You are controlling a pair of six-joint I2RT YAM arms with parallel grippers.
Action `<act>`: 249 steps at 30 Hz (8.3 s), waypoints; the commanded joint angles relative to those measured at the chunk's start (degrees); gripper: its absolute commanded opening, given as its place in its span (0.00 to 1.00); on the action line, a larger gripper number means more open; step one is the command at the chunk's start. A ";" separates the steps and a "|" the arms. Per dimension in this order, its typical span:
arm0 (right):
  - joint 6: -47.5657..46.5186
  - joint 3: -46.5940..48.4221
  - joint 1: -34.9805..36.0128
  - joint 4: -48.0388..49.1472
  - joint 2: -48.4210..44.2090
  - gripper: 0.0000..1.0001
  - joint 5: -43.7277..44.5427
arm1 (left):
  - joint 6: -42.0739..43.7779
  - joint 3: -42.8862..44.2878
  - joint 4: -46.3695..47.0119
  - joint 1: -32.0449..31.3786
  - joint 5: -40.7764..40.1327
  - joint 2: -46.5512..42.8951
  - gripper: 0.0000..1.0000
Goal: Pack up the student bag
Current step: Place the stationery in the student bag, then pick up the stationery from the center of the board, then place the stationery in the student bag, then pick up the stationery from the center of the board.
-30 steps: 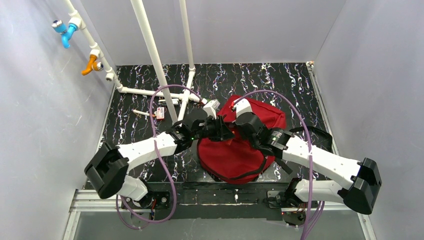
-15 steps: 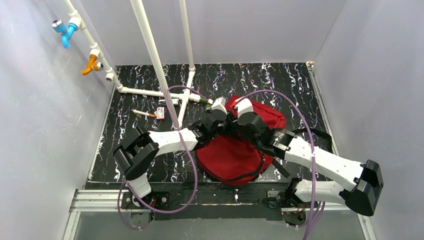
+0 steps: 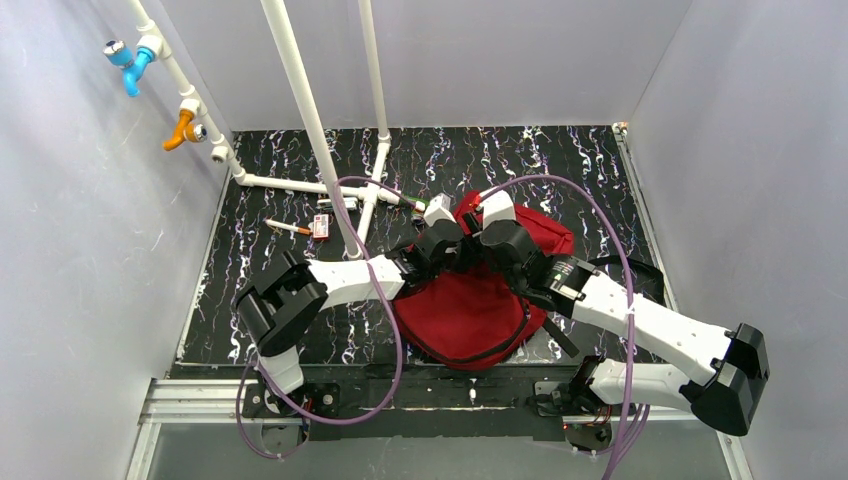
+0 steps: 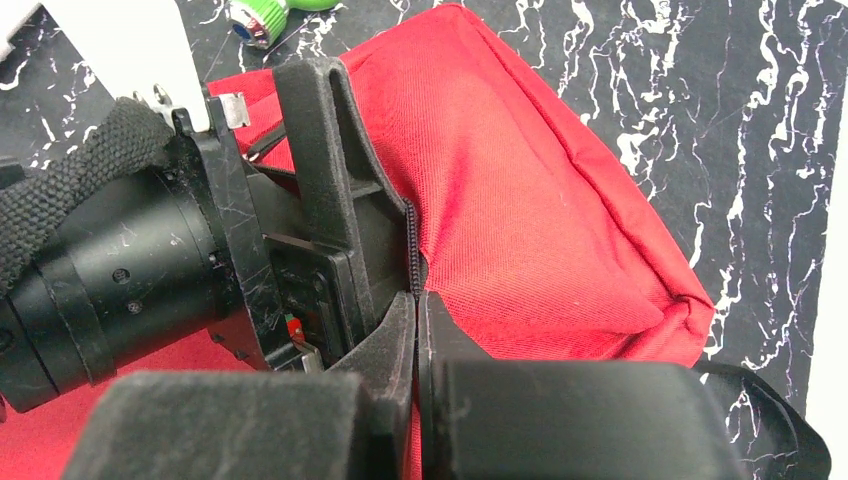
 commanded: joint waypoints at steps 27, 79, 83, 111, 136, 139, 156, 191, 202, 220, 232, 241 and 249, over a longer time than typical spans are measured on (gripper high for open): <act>1.64 -1.39 2.06 1.31 -2.03 0.01 -4.68 | 31.47 -18.17 -62.49 3.07 -28.07 -60.67 0.92; 0.99 0.07 2.06 2.87 -0.66 0.01 -7.16 | 51.60 29.22 -56.01 52.19 12.13 16.80 0.66; 2.01 0.11 2.06 2.48 -1.14 0.01 -7.29 | 54.11 29.26 -61.39 49.18 2.09 17.28 0.59; 0.67 -1.09 2.06 3.31 0.08 0.01 -7.12 | 26.42 -20.78 -57.01 50.59 24.70 -58.83 0.33; 2.72 2.06 2.06 1.99 -0.62 0.01 -9.31 | 1.77 -9.99 -20.35 -4.54 0.30 -27.94 0.33; 2.83 2.20 2.06 2.20 -1.29 0.01 -9.21 | 2.24 -7.84 -17.19 -4.58 -0.95 -23.05 0.33; 4.87 0.36 2.06 4.00 -4.14 0.01 -11.42 | -1.08 1.92 -13.53 1.20 7.30 -9.07 0.34; 4.45 -1.54 2.06 1.59 -6.33 0.01 -9.19 | -28.09 -3.40 9.99 5.17 3.52 -4.31 0.64; 4.19 -2.00 2.06 1.63 -6.24 0.01 -8.93 | -16.08 -10.36 10.03 4.03 11.85 -9.92 0.85; 3.35 -2.22 2.06 -2.63 -4.99 0.01 -5.72 | 26.79 -14.50 -45.58 1.47 7.40 -35.84 0.88; 2.16 0.53 2.06 -4.75 -1.78 0.20 -5.66 | 34.69 -12.43 -67.87 5.91 -6.50 -57.05 0.98; -1.54 3.82 2.76 -8.48 2.74 0.55 -0.90 | 35.75 -6.30 -77.86 15.75 -14.34 -56.03 0.98; -4.03 3.94 3.82 -7.45 6.51 0.34 3.92 | 36.16 -6.08 -69.77 44.08 -0.13 -52.26 0.98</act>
